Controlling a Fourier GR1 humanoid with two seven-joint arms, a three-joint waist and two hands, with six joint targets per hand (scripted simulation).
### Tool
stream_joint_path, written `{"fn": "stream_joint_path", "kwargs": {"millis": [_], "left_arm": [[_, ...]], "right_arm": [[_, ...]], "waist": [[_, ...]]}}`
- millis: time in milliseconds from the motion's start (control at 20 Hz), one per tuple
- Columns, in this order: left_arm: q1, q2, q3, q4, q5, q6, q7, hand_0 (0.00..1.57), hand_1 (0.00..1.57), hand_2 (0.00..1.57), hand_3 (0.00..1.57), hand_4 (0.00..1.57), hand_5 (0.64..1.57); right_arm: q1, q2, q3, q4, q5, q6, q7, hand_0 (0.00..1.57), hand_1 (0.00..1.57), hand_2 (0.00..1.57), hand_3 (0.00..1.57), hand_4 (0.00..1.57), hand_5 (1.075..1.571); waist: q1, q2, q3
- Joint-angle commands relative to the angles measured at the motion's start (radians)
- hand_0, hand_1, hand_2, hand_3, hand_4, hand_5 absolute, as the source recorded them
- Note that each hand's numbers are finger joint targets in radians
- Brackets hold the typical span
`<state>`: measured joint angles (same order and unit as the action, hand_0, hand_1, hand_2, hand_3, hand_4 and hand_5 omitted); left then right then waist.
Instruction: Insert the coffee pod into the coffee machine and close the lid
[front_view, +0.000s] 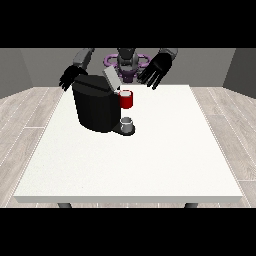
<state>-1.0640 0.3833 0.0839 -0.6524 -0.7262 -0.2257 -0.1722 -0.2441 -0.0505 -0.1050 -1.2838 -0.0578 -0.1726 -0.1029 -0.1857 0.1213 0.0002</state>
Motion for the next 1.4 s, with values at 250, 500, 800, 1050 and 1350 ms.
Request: {"fn": "stream_joint_path", "kwargs": {"millis": [250, 500, 800, 1050, 1350], "left_arm": [[0.173, -0.198, 0.237, -0.011, 0.305, 0.017, -0.047, 0.0, 0.0, 0.0, 0.0, 0.26, 1.571], [0.336, -0.286, 0.224, -0.032, 0.337, 0.014, -0.069, 0.0, 0.0, 0.0, 0.0, 0.0, 1.571], [0.449, -0.303, 0.279, -0.048, 0.427, -0.022, -0.083, 0.0, 0.0, 0.0, 0.0, 0.21, 1.571], [0.472, -0.263, 0.312, -0.073, 0.477, -0.039, -0.073, 0.0, 0.0, 0.0, 0.0, 0.0, 1.571], [0.538, -0.319, 0.294, -0.145, 0.528, -0.062, -0.077, 0.0, 0.0, 0.0, 0.0, 0.14, 1.571]], "right_arm": [[0.126, 0.015, -0.023, 0.017, -0.011, -0.018, -0.022, 0.0, 0.0, 0.0, 0.0, 0.42, 1.571], [0.18, -0.02, -0.027, -0.003, -0.009, -0.002, 0.022, 0.0, 0.0, 0.0, 0.0, 0.49, 1.571], [0.172, -0.073, 0.022, -0.089, 0.007, 0.069, 0.075, 0.0, 0.0, 0.0, 0.0, 0.35, 1.571], [0.079, -0.098, 0.054, -0.205, -0.018, 0.126, 0.146, 0.0, 0.0, 0.0, 0.0, 0.0, 1.571], [0.005, -0.13, 0.043, -0.21, -0.05, 0.185, 0.163, 0.0, 0.0, 0.0, 0.0, 0.0, 1.571]], "waist": [[0.114, -0.183, -0.0023], [0.177, -0.327, -0.0009], [0.199, -0.374, -0.0012], [0.18, -0.349, -0.0008], [0.253, -0.318, -0.0003]]}}
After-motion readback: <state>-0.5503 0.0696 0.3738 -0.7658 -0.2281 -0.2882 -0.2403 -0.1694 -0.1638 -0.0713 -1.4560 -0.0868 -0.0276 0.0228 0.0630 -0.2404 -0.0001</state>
